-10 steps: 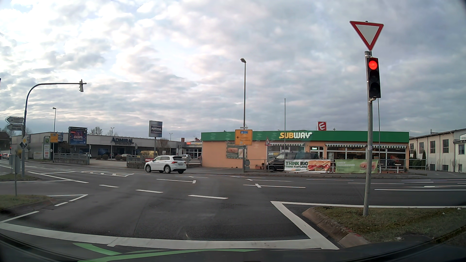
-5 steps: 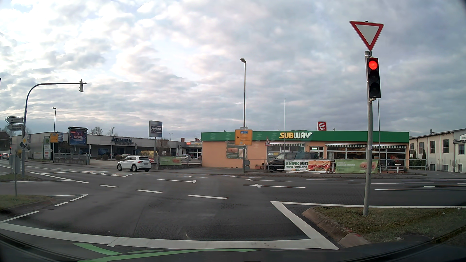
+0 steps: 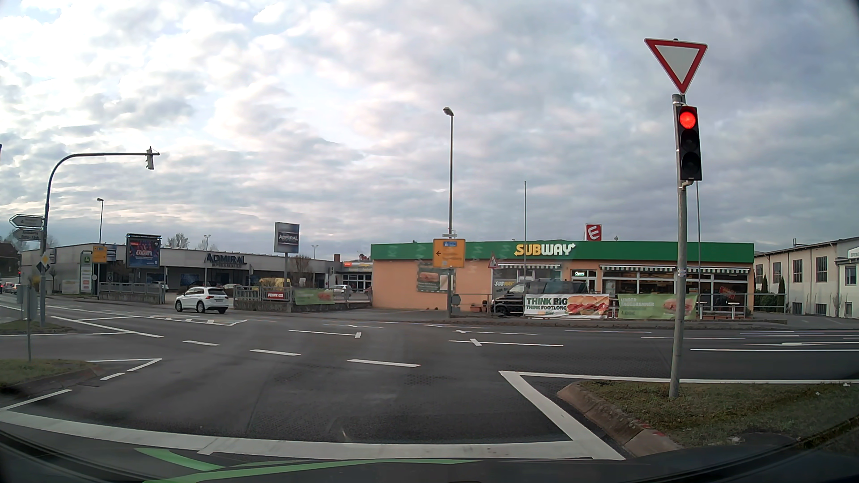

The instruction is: Follow the waypoints while adhering to traffic rules and regulations

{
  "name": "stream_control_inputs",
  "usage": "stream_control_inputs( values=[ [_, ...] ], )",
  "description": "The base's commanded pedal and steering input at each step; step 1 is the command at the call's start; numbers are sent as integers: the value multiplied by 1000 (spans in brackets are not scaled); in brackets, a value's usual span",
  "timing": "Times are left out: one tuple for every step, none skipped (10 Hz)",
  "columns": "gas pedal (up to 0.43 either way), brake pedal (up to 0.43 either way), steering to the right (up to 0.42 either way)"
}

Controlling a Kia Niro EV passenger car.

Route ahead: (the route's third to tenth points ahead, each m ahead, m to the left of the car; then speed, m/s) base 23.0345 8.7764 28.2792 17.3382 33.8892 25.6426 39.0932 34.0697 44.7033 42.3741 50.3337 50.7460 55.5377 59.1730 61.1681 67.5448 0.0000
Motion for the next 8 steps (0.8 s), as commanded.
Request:
stream_control_inputs(
  values=[
    [0, 329, 48],
    [0, 329, 48],
    [0, 329, 48],
    [0, 329, 48],
    [0, 329, 48],
    [0, 329, 48],
    [0, 329, 48],
    [0, 329, 48]
  ],
)
